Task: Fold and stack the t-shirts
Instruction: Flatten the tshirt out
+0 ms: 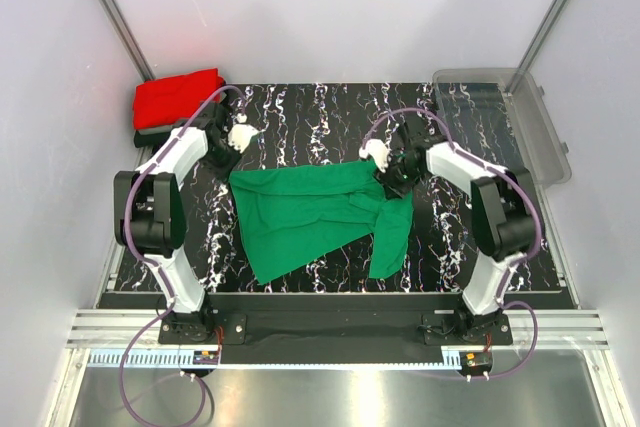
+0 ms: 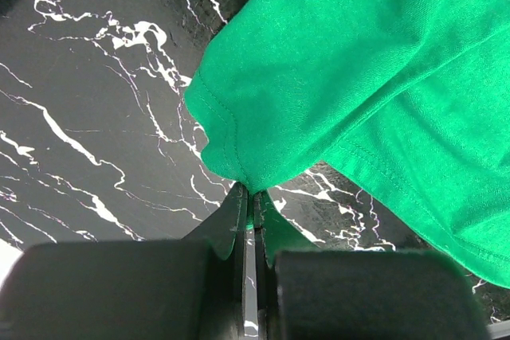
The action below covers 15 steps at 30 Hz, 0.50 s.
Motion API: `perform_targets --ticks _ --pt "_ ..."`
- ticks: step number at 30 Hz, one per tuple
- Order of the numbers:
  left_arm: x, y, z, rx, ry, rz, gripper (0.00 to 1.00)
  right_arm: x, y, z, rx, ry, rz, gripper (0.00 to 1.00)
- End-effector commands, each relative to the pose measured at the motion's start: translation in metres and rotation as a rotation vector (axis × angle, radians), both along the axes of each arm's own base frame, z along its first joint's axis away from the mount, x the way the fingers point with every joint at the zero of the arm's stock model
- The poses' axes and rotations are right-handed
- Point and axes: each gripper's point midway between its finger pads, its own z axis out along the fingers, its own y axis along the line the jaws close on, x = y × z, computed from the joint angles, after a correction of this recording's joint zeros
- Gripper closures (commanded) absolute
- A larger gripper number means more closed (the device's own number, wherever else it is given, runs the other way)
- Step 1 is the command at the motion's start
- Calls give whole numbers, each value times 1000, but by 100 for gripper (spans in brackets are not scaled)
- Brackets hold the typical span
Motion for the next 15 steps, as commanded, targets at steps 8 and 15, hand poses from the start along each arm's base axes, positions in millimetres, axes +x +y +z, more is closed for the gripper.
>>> perform_targets --ticks 8,15 --pt "10 2 -9 19 8 -7 100 -82 -79 37 -195 -28 32 71" --pt "20 0 -3 13 -14 -2 100 -74 -96 63 -168 -91 -15 71"
